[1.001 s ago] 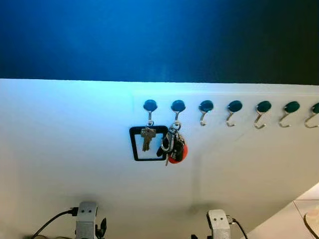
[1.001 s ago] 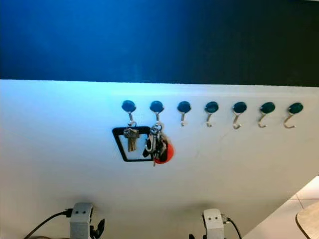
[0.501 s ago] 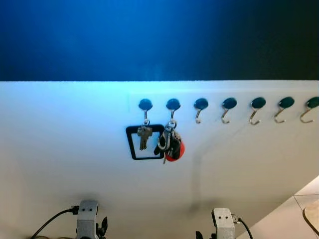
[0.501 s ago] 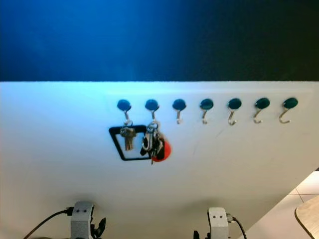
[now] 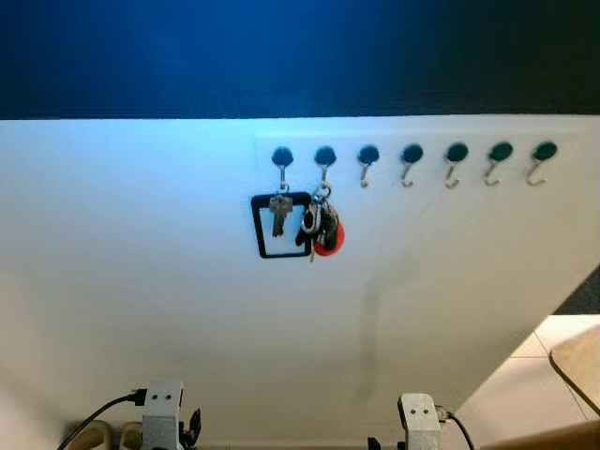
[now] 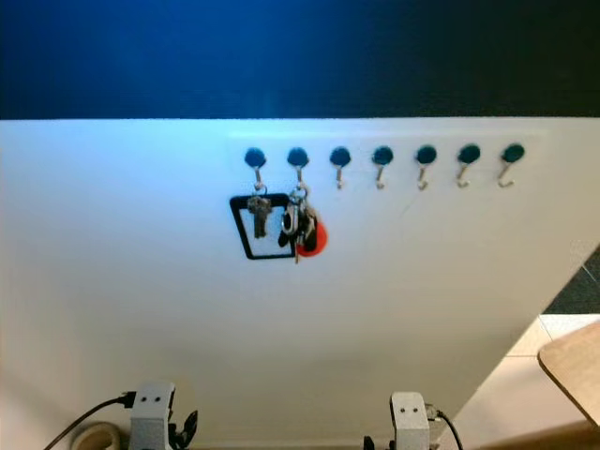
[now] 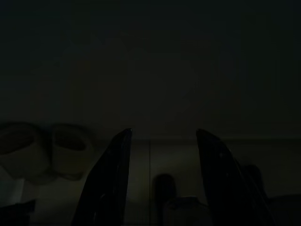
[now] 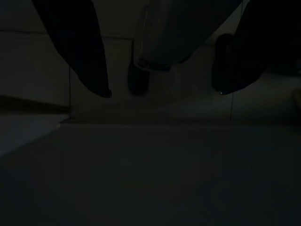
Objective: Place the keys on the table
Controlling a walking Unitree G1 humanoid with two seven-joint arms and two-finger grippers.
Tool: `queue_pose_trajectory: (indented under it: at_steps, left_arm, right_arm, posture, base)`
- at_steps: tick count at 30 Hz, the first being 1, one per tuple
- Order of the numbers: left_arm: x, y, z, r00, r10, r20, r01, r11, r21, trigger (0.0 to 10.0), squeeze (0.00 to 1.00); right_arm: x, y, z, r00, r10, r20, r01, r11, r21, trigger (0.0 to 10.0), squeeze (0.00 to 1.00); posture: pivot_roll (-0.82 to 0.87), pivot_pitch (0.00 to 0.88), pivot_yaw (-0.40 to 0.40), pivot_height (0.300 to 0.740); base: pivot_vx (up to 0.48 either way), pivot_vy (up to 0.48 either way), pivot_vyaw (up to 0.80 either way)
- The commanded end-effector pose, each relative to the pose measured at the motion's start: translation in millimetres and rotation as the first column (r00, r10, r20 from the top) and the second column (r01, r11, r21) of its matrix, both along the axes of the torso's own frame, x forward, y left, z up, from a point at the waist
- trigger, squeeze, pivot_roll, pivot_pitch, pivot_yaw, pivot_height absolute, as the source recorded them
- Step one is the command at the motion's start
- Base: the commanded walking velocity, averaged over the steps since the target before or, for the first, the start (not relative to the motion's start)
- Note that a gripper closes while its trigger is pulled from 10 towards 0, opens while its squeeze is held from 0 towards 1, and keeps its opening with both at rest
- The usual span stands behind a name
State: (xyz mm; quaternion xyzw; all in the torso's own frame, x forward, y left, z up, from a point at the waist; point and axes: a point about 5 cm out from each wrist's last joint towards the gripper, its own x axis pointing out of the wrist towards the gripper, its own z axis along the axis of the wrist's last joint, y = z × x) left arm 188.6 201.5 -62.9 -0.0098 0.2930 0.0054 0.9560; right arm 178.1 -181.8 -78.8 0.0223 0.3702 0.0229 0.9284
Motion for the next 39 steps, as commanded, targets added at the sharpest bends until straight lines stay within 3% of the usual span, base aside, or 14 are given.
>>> queue_pose_trajectory:
  at_steps: [1, 14, 25, 32, 35, 39]
  left_arm:
    - [0.3, -1.5, 0.8, 1.0, -0.006, 0.011, 0.006, 1.0, -0.002, 10.0, 0.0]
    - [0.3, 4.0, 3.6, 1.0, -0.017, 0.025, 0.017, 1.0, 0.012, 10.0, 0.0]
    - [3.0, 2.7, 5.3, 0.998, -0.061, 0.024, 0.06, 0.997, 0.041, 10.0, 0.0]
    - [8.3, -5.2, 6.6, 0.996, -0.078, 0.031, 0.077, 0.997, 0.03, 10.0, 0.0]
    - [10.2, -7.1, 7.6, 0.996, -0.077, 0.04, 0.076, 0.997, 0.025, 10.0, 0.0]
    - [19.9, -5.5, 16.6, 0.993, -0.058, 0.105, 0.054, 0.998, 0.039, 10.0, 0.0]
  right_arm:
    - [-2.7, 2.0, -1.6, 1.0, -0.009, -0.009, 0.009, 1.0, 0.013, 10.0, 0.0]
    - [-0.5, 6.1, -0.9, 1.0, -0.006, -0.002, 0.006, 1.0, 0.028, 10.0, 0.0]
    - [-0.5, 8.5, -1.4, 1.0, 0.003, -0.009, -0.002, 0.999, 0.039, 10.0, 0.0]
    - [3.5, 4.6, 1.1, 1.0, -0.007, 0.006, 0.007, 0.999, 0.036, 10.0, 0.0]
    - [7.2, 4.2, 3.9, 0.999, -0.006, 0.034, 0.005, 0.999, 0.039, 10.0, 0.0]
    - [24.7, 3.9, 18.4, 0.985, 0.034, 0.166, -0.038, 0.999, 0.023, 10.0, 0.0]
  posture:
    - [0.04, 0.07, 0.012, 0.74]
    - [0.06, 0.093, 0.022, 0.74]
    - [0.07, 0.094, 0.018, 0.74]
    - [0.05, 0.088, 0.019, 0.74]
    - [0.05, 0.086, 0.017, 0.74]
    - [0.05, 0.083, 0.013, 0.74]
  base:
    - [-0.352, 0.0, 0.0]
    - [-0.346, 0.0, 0.0]
    - [0.0, 0.0, 0.0]
    - [0.0, -0.48, 0.0]
    - [0.0, -0.48, 0.0]
    - [0.0, 0.0, 0.0]
